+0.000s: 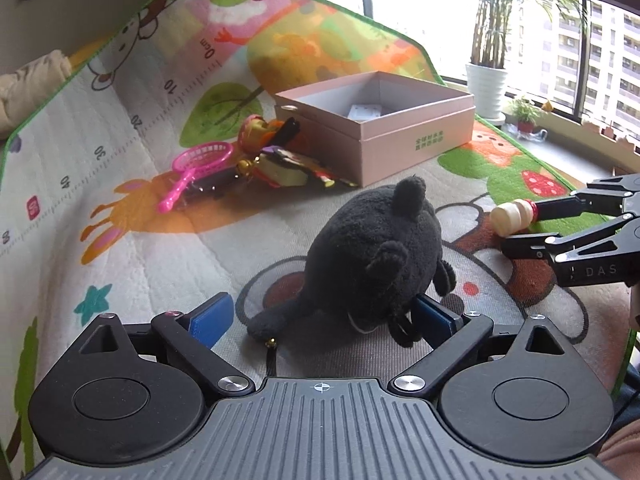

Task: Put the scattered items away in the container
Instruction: 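Grasp the black plush toy with the left gripper while the right gripper holds the bottle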

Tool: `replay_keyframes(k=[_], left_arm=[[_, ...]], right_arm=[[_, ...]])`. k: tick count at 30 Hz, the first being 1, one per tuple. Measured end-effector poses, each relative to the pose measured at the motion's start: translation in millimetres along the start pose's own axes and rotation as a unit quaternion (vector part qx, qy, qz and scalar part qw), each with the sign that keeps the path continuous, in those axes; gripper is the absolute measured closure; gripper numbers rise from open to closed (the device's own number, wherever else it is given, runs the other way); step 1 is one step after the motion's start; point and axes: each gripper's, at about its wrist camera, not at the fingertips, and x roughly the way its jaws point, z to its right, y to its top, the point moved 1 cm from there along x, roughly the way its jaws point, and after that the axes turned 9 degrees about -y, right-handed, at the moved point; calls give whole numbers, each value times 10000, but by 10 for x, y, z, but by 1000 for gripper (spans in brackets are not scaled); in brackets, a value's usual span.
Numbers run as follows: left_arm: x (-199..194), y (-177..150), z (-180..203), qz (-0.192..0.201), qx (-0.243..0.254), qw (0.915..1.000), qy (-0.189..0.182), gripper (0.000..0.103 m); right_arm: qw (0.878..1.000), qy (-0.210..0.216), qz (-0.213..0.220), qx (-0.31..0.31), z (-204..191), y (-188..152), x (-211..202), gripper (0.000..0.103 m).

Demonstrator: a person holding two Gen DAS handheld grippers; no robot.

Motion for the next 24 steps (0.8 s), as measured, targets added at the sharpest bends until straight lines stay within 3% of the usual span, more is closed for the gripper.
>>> replay_keyframes(k=[6,10,14,20,24], left_arm=[[38,-51,-141,-215,-222,9989,339,3],[5,-21,-225,-122,-332,9966,738,3],[-29,-14,-318,-108,-459,9954,839,3],[-111,-16,-325,-69,-661,9968,445,3],[-176,9,-198,-8,-642,9978,172,2]], right_arm=[[10000,5,62,65,47,-47,-33,35],[9998,25,129,141,97,-89,-50,35],[9998,-19,143,111,85,-96,-60,35],[9998,-16,128,135,35,2,-5,35],[9998,19,185,40,-34,73,37,47]])
